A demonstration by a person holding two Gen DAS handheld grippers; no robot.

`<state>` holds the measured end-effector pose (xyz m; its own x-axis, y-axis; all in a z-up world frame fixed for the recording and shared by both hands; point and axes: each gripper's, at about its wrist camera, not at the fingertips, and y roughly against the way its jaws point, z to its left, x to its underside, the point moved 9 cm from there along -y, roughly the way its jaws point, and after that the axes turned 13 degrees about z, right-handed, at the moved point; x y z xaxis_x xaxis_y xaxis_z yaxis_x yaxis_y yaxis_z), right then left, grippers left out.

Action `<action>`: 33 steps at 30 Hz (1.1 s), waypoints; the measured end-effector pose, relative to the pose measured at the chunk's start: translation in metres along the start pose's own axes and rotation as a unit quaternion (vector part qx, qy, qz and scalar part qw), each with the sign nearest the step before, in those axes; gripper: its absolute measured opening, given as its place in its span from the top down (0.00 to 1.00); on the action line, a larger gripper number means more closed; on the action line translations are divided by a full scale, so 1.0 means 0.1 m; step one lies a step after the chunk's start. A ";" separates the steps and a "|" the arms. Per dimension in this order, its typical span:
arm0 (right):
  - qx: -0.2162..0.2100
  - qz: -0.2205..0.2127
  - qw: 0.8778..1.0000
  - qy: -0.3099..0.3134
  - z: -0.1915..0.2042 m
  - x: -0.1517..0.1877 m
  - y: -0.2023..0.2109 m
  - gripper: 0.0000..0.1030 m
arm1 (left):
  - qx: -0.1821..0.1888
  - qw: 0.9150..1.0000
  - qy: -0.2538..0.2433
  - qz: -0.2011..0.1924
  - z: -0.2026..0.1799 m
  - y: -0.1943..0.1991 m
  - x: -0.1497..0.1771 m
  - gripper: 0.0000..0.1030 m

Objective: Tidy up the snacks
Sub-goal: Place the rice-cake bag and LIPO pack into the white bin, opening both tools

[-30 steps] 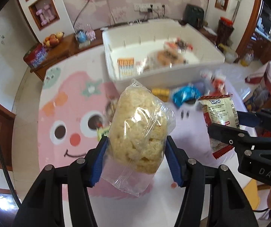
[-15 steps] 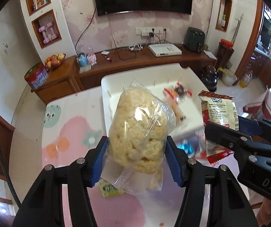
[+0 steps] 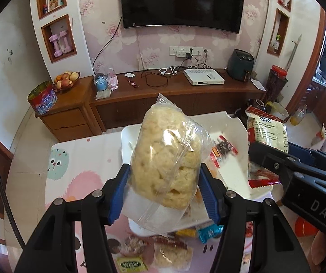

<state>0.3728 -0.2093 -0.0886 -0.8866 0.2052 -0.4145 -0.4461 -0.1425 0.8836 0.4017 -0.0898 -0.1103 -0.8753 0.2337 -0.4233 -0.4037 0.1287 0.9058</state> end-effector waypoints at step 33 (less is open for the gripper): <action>0.028 0.018 0.999 -0.013 -0.07 -0.11 -0.42 0.42 | -0.043 0.999 0.007 0.011 0.21 -0.31 0.01 0.04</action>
<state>0.4009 -0.2121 -0.1229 -0.8981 0.2267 -0.3768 -0.4056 -0.0961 0.9090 0.4193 -0.0730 -0.1396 -0.8879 0.2219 -0.4031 -0.4048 0.0400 0.9135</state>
